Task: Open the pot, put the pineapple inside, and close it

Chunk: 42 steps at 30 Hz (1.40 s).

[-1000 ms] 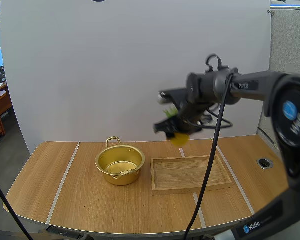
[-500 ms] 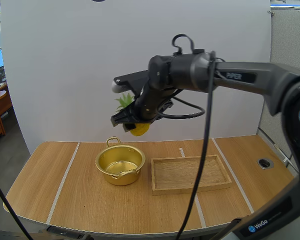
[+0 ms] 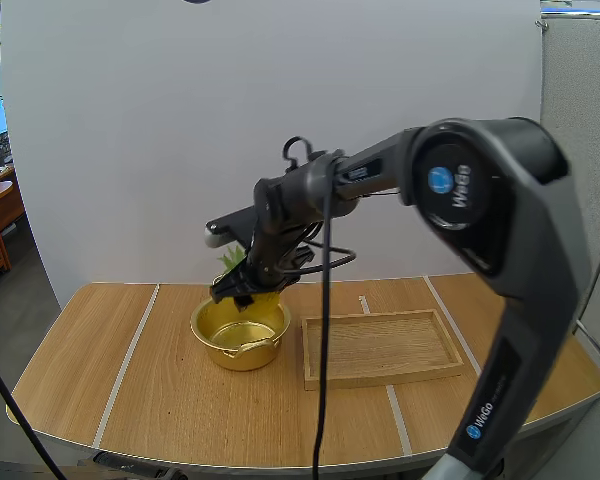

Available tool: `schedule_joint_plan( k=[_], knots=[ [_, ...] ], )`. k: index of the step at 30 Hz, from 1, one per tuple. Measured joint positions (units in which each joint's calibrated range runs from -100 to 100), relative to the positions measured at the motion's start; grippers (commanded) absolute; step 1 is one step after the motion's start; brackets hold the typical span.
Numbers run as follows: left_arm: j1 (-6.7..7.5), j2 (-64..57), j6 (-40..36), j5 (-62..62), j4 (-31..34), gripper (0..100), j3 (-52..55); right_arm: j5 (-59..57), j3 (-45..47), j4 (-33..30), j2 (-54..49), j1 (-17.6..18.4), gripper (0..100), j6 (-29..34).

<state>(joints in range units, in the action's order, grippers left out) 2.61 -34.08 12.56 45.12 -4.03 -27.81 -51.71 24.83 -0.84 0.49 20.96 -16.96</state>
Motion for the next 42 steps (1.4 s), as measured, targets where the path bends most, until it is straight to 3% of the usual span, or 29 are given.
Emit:
schedule_joint_plan(
  k=[37,38,40,41,42],
  knots=[
    [0.0,0.0,0.0,0.0,0.0,0,0.0,0.64,-0.94,0.44,10.45,1.81,0,-0.11],
    [0.0,0.0,0.0,0.0,0.0,0,0.0,0.64,-0.94,0.44,10.45,1.81,6,-0.11],
    [0.0,0.0,0.0,0.0,0.0,0,0.0,0.79,-0.94,0.44,10.45,1.81,34,-0.11],
    [0.0,0.0,0.0,0.0,0.0,0,0.0,0.79,-0.94,0.44,10.45,1.81,58,-0.11],
    [0.0,0.0,0.0,0.0,0.0,0,0.0,0.79,-0.94,0.44,10.45,1.81,99,-0.11]
  ],
)
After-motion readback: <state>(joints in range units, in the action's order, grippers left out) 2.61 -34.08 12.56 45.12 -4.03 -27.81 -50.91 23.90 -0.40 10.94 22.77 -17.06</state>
